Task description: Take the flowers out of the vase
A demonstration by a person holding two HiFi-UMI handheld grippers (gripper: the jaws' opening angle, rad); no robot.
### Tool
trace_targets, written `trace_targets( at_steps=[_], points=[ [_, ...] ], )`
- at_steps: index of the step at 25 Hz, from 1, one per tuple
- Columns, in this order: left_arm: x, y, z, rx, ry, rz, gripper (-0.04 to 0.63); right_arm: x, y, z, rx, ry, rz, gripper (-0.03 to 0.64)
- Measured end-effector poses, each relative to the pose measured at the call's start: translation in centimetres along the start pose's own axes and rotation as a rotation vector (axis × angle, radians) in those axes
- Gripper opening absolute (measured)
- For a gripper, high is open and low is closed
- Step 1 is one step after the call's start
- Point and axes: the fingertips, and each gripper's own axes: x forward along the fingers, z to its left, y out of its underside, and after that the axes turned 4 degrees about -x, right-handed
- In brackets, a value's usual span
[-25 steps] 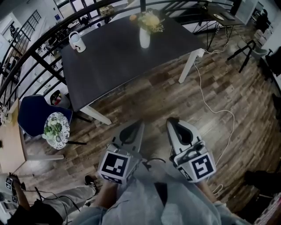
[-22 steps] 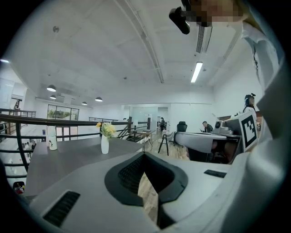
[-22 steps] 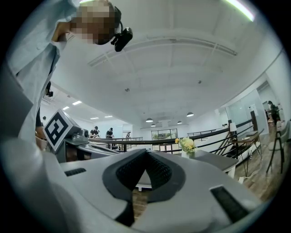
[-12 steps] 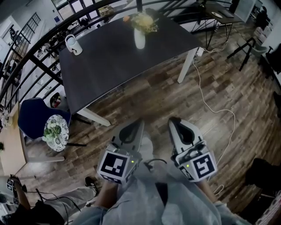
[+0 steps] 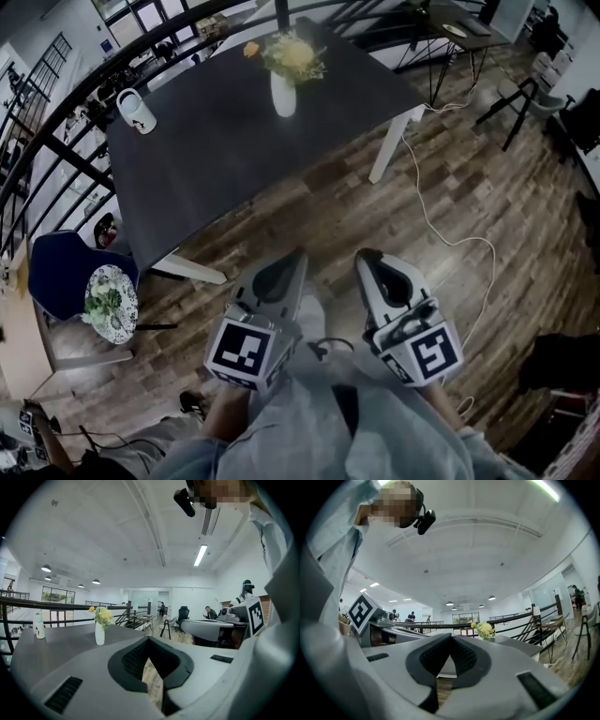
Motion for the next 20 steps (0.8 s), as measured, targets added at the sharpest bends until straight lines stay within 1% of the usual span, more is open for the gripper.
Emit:
trace_targets(
  at_steps=[7,11,15,17,20],
  points=[
    [5.1,-1.9,4.4,-0.004,0.011,-0.007,-0.002,5.6,-0.2,-3.8,-0.017,0.011,0.019,0.003],
    [7.7,-3.2,7.1,-0.007,0.015,0.010,-0.002,9.3,-0.5,-5.9,-0.032,0.011,0.021,0.003],
    [9.9,-3.9,9.9,0.009,0.012,-0.020,-0.002,12.2,-0.3,-7.5,-0.054,0.019,0.022,0.003],
    [10.9,-4.2,10.9,-0.003,0.012,-0.021,-0.002,13.6,-0.2,-8.4,-0.083,0.020,0.024,0.003],
    [12.0,-5.1,13.0,-0.024,0.007,-0.018,-0.002,16.0,-0.7,-9.8,-0.092,0.029,0.024,0.003]
  ],
)
